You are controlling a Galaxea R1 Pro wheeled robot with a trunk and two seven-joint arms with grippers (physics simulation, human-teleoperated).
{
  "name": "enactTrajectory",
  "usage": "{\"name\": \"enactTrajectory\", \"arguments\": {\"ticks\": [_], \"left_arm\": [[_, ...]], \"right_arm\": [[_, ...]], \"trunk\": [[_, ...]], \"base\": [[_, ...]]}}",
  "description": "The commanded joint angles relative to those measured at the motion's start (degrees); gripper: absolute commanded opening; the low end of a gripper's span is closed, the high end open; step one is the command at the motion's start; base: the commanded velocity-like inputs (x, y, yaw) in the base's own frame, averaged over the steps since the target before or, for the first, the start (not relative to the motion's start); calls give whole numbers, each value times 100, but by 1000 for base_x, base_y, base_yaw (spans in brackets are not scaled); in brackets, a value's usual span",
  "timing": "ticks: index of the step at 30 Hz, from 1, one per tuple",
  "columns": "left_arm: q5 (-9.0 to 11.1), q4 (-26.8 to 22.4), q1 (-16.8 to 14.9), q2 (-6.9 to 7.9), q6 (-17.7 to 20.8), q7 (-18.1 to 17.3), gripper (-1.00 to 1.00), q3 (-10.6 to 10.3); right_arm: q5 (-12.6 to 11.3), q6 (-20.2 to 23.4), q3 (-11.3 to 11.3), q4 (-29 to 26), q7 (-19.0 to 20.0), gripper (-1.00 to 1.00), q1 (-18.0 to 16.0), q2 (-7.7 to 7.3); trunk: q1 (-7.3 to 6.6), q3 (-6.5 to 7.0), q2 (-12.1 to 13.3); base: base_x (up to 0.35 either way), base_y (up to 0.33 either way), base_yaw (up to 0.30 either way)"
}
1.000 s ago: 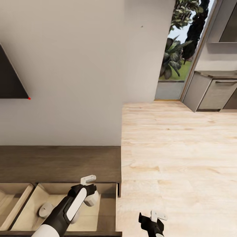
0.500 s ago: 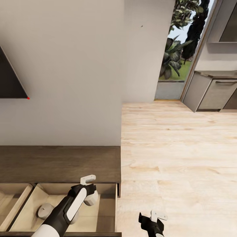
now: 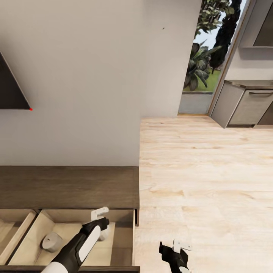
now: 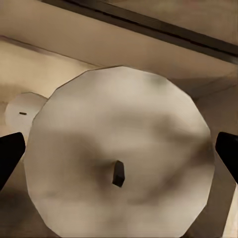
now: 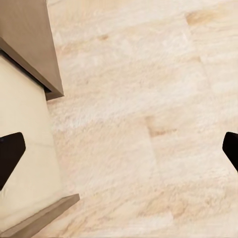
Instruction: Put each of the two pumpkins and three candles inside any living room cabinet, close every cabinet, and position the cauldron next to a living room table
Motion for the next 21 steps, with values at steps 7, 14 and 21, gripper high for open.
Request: {"name": "enactTrajectory", "arguments": {"ticks": [7,14,21], "left_arm": [[44,39,-4,-1,-147,58,-100,-164],[28,41,-4,3,-158,58,-100,-175],[31,41,-4,-1,-160,57,-100,-182]], "right_arm": [[-115,1805,-69,-2727,-157,100,-5,-25],[-132,3247,-512,-3594,-633,100,-5,0],[-160,3484,-677,-3633,-709,100,-5,-20]], "trunk": [[154,-131,-285],[308,-257,-566],[461,-382,-846]], "base": [[0,0,0],[0,0,0],[0,0,0]]}}
